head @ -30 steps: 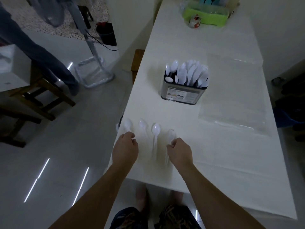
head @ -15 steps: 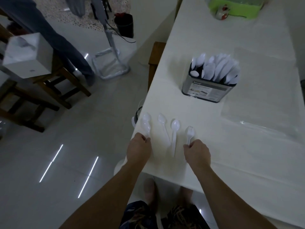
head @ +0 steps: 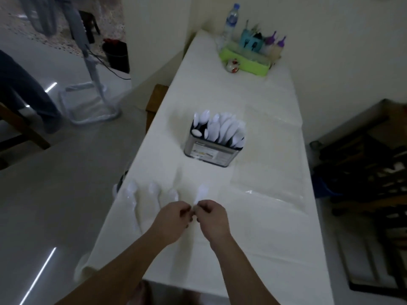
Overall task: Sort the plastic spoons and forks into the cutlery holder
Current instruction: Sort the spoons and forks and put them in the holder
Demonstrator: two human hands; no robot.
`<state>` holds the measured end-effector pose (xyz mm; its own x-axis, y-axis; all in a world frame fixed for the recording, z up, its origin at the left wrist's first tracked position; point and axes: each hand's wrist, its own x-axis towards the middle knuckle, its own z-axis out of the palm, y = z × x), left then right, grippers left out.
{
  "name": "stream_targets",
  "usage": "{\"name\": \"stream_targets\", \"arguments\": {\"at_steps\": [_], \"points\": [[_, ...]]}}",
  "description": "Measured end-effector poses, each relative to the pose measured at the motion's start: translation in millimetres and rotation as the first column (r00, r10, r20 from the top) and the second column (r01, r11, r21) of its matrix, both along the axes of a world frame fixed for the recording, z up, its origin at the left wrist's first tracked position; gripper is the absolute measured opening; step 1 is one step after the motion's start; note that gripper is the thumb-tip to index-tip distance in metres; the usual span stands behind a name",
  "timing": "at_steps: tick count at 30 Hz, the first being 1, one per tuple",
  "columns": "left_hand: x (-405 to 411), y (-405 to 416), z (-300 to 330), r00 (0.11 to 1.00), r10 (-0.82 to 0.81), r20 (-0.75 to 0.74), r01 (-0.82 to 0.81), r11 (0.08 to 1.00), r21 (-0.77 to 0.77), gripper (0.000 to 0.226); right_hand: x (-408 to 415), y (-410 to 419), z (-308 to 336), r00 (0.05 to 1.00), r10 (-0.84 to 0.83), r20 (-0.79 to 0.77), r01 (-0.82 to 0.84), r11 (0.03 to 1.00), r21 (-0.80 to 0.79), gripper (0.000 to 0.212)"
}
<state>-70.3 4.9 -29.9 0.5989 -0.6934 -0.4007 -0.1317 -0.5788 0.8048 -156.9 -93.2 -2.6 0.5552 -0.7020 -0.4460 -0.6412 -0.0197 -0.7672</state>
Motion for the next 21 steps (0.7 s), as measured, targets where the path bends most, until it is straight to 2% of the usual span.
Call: {"name": "stream_targets", "arguments": {"at_steps": [3,6,9,11,14,17,19,21], "points": [[6,-19,10,0.999,-0.003,-0.049,-0.002,0.994,-0.111,0.025,0,-21,18,0.997,-0.042,0.058,0.041,0.999,0.021,0.005],[16,-35,22,0.998,-0.059,0.006,0.060,0.986,-0.154,0.020,5,-54,39,0.989,-0.094,0.113,0.099,0.994,-0.039,0.019],[29,-53,33,0.998,-0.067,0.008,0.067,0.975,-0.212,0.013,15,-90,63,0.987,-0.035,0.160,0.062,0.983,-0.171,0.003],[38,-69,41,0.996,-0.075,0.053,0.086,0.967,-0.238,0.014,21,-109,75,0.992,0.039,0.117,0.000,0.951,-0.309,0.008],[48,-93,54,0.964,-0.034,0.265,0.104,0.962,-0.254,0.017,29,-130,94,0.988,0.021,0.151,0.044,0.911,-0.411,0.012],[57,-109,60,0.820,-0.012,0.573,0.186,0.951,-0.246,0.034,34,-149,112,0.968,-0.062,0.244,0.190,0.817,-0.545,0.009],[62,-116,57,0.734,-0.070,0.676,0.243,0.956,-0.164,0.045,36,-159,120,0.955,-0.095,0.280,0.253,0.753,-0.608,0.007],[65,-122,50,0.681,-0.146,0.718,0.258,0.965,-0.049,0.053,41,-167,120,0.954,-0.112,0.278,0.271,0.718,-0.642,0.008]]}}
